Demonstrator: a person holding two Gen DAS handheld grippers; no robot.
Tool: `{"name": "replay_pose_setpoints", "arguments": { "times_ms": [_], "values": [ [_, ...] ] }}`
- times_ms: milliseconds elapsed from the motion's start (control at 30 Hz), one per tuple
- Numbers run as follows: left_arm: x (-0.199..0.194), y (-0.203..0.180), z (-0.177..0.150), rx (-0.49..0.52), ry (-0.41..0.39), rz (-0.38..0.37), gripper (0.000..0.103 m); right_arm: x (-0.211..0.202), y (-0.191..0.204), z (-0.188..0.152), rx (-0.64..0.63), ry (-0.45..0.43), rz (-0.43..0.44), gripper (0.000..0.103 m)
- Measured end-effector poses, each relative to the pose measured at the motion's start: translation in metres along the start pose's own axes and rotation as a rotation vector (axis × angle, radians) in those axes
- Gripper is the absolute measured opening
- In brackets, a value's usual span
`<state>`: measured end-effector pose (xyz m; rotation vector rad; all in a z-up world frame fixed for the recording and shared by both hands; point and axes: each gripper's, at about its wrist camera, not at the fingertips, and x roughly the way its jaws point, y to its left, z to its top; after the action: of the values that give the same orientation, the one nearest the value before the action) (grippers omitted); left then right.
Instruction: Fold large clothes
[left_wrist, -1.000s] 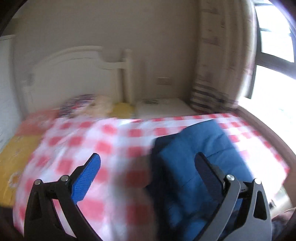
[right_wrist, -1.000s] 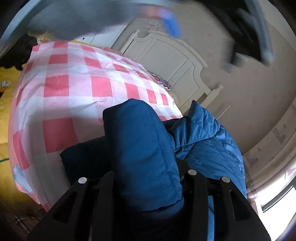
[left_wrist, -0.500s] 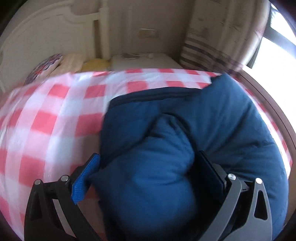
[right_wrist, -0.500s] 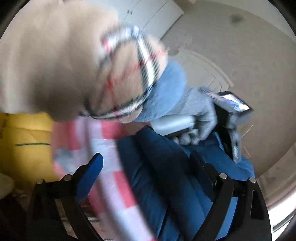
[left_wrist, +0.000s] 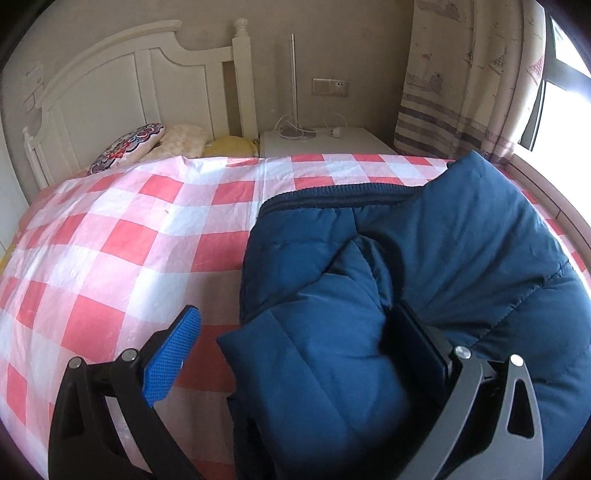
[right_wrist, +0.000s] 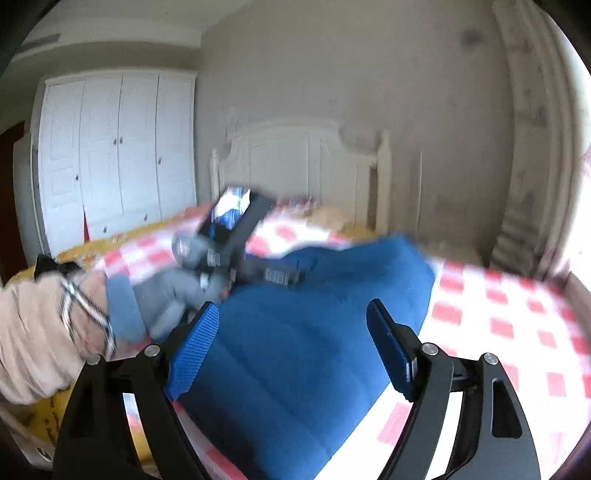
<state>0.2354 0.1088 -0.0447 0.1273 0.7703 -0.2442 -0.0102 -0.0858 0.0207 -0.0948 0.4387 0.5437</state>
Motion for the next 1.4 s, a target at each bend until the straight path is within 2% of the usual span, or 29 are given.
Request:
{"name": "replay_pose_setpoints", "arguments": {
  "times_ms": [33,67,100,167,300,367,433,467,533,633,700,767,833,933,967,1033,1067,1167,1233,1300,1333,1400],
  "values": [
    [-0.001,0.001,0.000,-0.004,-0.003,0.004,0.101,0.015,0.006,-0.010,-0.040,0.087,0.026,0.079],
    [-0.001,0.002,-0.001,-0.009,-0.009,0.004,0.101,0.025,0.022,-0.022,-0.138,0.123,-0.016,0.085],
    [-0.002,0.003,-0.002,-0.015,-0.012,0.007,0.101,0.029,0.034,-0.032,-0.226,0.095,-0.058,0.087],
    [-0.003,0.004,-0.002,-0.022,-0.017,0.016,0.101,0.032,0.031,-0.028,-0.178,0.116,-0.047,0.087],
    [-0.006,-0.003,0.000,0.010,-0.017,0.066,0.101,0.034,0.033,-0.024,-0.202,0.136,-0.064,0.087],
    [-0.014,-0.011,0.006,0.050,-0.006,0.132,0.101,0.034,0.036,-0.025,-0.220,0.143,-0.085,0.087],
    [-0.032,-0.023,0.015,0.091,-0.023,0.244,0.101,0.039,0.037,-0.028,-0.221,0.151,-0.086,0.088],
    [-0.041,-0.025,0.019,0.092,-0.041,0.257,0.101,0.040,0.038,-0.028,-0.216,0.153,-0.083,0.088],
    [-0.067,-0.028,0.031,0.045,-0.086,0.192,0.101,0.039,0.036,-0.029,-0.214,0.152,-0.083,0.088],
    [-0.078,-0.034,0.041,0.003,-0.097,0.151,0.101,0.040,0.037,-0.032,-0.214,0.154,-0.081,0.089],
    [-0.062,-0.041,0.037,-0.002,-0.068,0.190,0.101,0.040,0.036,-0.032,-0.210,0.152,-0.078,0.089],
    [-0.025,-0.046,0.021,-0.001,0.018,0.234,0.101,0.041,0.035,-0.034,-0.210,0.152,-0.073,0.089],
    [-0.016,-0.037,0.011,-0.054,0.013,0.197,0.101,0.040,0.038,-0.034,-0.236,0.157,-0.070,0.089],
    [-0.017,-0.019,0.005,-0.136,0.015,0.209,0.101,0.037,0.032,-0.028,-0.247,0.157,-0.032,0.088],
    [-0.017,-0.016,0.003,-0.144,0.017,0.203,0.101,0.035,0.030,-0.026,-0.248,0.156,-0.016,0.086],
    [-0.016,-0.013,0.002,-0.160,0.021,0.192,0.101,0.026,0.016,-0.018,-0.224,0.132,0.011,0.074],
    [-0.015,-0.012,0.002,-0.162,0.022,0.188,0.101,0.022,0.008,-0.013,-0.203,0.112,0.009,0.074],
    [-0.018,-0.011,0.001,-0.167,0.021,0.183,0.101,0.013,-0.028,0.007,-0.145,0.046,-0.053,0.067],
    [-0.017,-0.008,0.000,-0.179,0.017,0.171,0.101,0.020,-0.057,0.019,-0.118,0.041,-0.086,0.050],
    [-0.017,-0.003,0.000,-0.202,0.019,0.148,0.101,0.036,-0.082,0.032,-0.093,0.062,-0.088,0.038],
    [-0.017,0.000,-0.001,-0.217,0.020,0.133,0.101,0.050,-0.097,0.041,-0.075,0.077,-0.080,0.034],
    [-0.018,0.004,-0.003,-0.245,0.021,0.107,0.101,0.071,-0.116,0.056,-0.049,0.097,-0.077,0.032]
  ]
}}
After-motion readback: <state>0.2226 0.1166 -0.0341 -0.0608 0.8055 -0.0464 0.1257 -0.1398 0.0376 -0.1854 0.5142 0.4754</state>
